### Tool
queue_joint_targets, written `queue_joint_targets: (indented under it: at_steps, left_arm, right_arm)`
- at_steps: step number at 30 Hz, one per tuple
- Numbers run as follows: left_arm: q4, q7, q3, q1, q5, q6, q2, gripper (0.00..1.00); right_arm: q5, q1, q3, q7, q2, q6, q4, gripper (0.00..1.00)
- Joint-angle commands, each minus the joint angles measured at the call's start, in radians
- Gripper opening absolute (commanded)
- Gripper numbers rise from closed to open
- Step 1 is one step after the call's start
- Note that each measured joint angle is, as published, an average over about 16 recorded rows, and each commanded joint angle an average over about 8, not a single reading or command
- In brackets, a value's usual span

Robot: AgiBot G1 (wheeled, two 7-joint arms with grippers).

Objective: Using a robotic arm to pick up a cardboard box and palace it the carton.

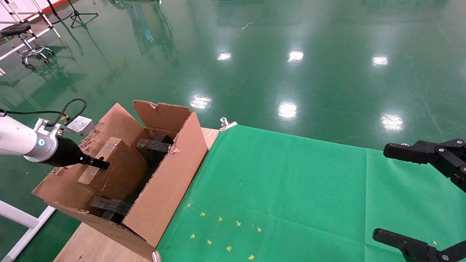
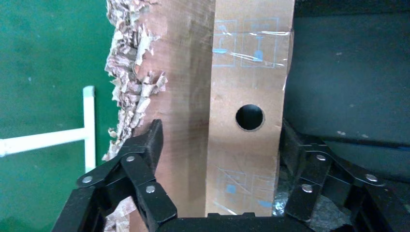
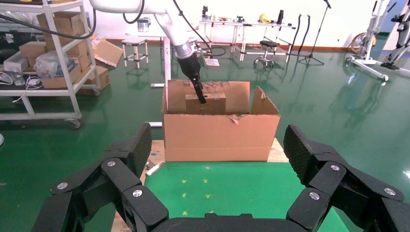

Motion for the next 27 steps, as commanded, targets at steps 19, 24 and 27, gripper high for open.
queue_joint_targets:
  at_steps: [19, 24, 27]
  left_arm:
    - [-0.459, 0.025, -0.17, -0.158, -0.305, 0.45, -0.235, 1.0]
    - [-0.574, -0.002, -0.193, -0.174, -0.356, 0.515, -0.282, 1.0]
    - [-0.588, -0.003, -0.196, -0.175, -0.361, 0.521, -0.287, 1.0]
  right_arm:
    - [0.0, 0.0, 0.0, 0.0, 0.0, 0.0, 0.0, 1.0]
    - [0.0, 0.0, 0.0, 0.0, 0.0, 0.0, 0.0, 1.0]
    - [0.0, 0.0, 0.0, 0.0, 0.0, 0.0, 0.0, 1.0]
